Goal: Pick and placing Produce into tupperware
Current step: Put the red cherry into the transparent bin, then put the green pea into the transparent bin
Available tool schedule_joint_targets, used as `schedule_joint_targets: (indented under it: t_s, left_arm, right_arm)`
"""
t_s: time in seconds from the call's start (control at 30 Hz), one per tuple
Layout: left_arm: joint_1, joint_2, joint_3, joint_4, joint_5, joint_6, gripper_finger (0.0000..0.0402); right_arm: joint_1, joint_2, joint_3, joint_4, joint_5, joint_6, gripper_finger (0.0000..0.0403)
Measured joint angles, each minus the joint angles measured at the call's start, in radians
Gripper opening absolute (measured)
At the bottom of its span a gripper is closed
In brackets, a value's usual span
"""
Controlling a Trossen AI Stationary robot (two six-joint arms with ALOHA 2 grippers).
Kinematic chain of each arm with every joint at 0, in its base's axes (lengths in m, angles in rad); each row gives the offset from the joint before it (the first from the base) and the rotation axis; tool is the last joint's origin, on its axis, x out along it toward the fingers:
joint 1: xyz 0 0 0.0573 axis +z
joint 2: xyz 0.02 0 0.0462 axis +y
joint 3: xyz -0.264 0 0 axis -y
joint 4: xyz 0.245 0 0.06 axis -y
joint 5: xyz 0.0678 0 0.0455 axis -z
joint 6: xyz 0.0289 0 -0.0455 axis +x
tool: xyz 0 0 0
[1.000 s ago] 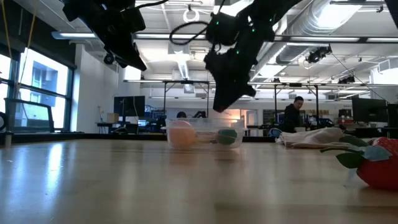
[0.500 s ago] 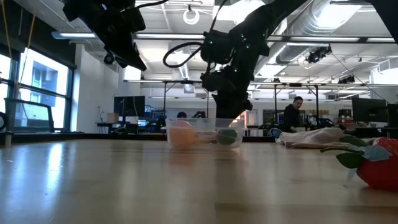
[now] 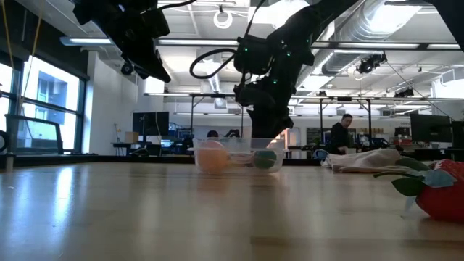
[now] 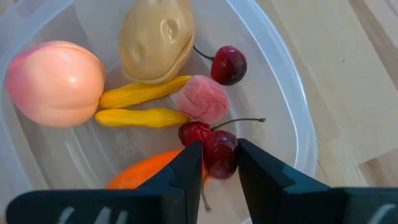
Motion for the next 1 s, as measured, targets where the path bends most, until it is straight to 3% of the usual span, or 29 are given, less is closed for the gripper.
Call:
schedule_joint_targets:
  t_s: [0.2,0.53,0.8,1.0]
  left_arm:
    - [0.0,0.0,0.0,0.0,0.0,0.0,0.0021]
    - [0.0,0.0,0.0,0.0,0.0,0.0,0.0021]
    - [0.0,0.0,0.0,0.0,0.0,0.0,0.0021]
    - [0.0,0.0,0.0,0.0,0.0,0.0,0.0021]
  right_arm:
    - [0.0,0.0,0.0,0.002,0.0,0.002,0.0117]
    - [0.0,-0.025,0.0,0.0,0.003,-0.001,0.0119]
    - [0.024,-0.158,0.0,-0.094,-0.014,0.035,0.0119]
    - [0.137,-0.285,0.0,-0.233,0.047,0.137,0.0119]
